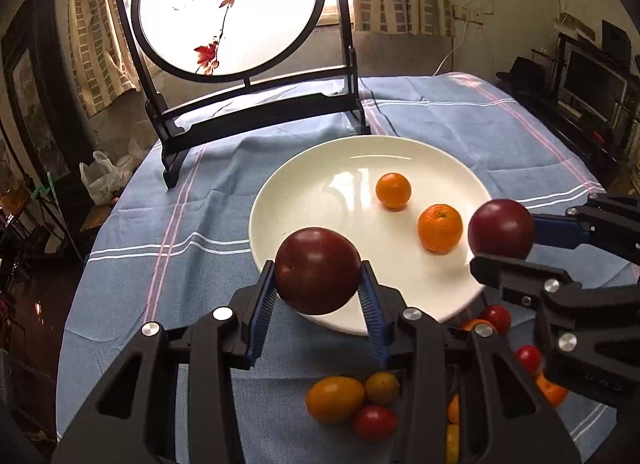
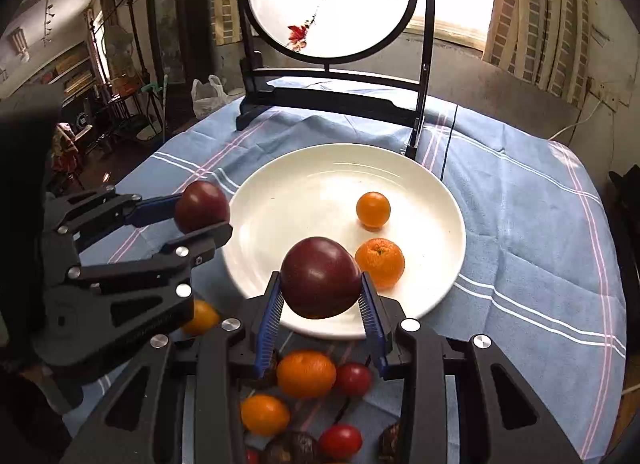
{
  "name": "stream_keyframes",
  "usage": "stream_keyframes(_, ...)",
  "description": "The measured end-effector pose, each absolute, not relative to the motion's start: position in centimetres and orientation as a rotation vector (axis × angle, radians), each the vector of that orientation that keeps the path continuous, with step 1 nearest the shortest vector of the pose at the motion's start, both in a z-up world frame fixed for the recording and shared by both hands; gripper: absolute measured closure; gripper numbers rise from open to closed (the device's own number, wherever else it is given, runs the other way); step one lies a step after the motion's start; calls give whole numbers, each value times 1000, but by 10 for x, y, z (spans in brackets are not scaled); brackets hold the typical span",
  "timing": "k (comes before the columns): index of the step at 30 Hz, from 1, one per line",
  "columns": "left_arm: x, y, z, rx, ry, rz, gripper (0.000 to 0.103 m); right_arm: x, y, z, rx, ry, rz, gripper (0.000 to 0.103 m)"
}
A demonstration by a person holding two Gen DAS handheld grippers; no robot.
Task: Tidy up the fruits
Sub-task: 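Lower both plums onto the white plate and open both tools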
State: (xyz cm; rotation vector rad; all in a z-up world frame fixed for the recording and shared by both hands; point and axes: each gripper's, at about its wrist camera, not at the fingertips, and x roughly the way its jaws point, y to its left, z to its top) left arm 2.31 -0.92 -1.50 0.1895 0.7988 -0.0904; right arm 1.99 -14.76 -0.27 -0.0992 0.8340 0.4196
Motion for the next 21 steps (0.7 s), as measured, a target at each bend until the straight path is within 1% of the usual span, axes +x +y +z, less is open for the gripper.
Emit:
stream_keyframes(5,44,-9,-32,216,836,-62,63,53,-136,-26,-87,899,391,65)
stream_keyframes(11,62,-9,-47,224,872,-51,62,73,-126,-45,-102,950,361,63)
stream_keyframes(12,66,-8,-50,224,879,-48,60,75,-125,-45,-107,945,361,63)
stream_keyframes(13,68,-7,-51,224,879,-40,58,75,-125,-43,-116,934,359,60)
stream_keyframes(14,68,-5,-52,222,868,-31,52,74,-126,-40,-118,923,345,58)
stream_keyframes(16,65,-2,-50,210,855,-26,45,70,-133,-35,-84,909,347,46)
stream_keyframes(17,62,0,-48,203,847,-26,42,66,-138,-31,-69,903,342,44)
stream_keyframes(20,40,2,-38,217,798,-10,39,36,-150,-20,-75,856,326,42)
stream_keyframes(21,29,2,-33,217,774,-5,35,22,-155,-16,-85,828,317,39)
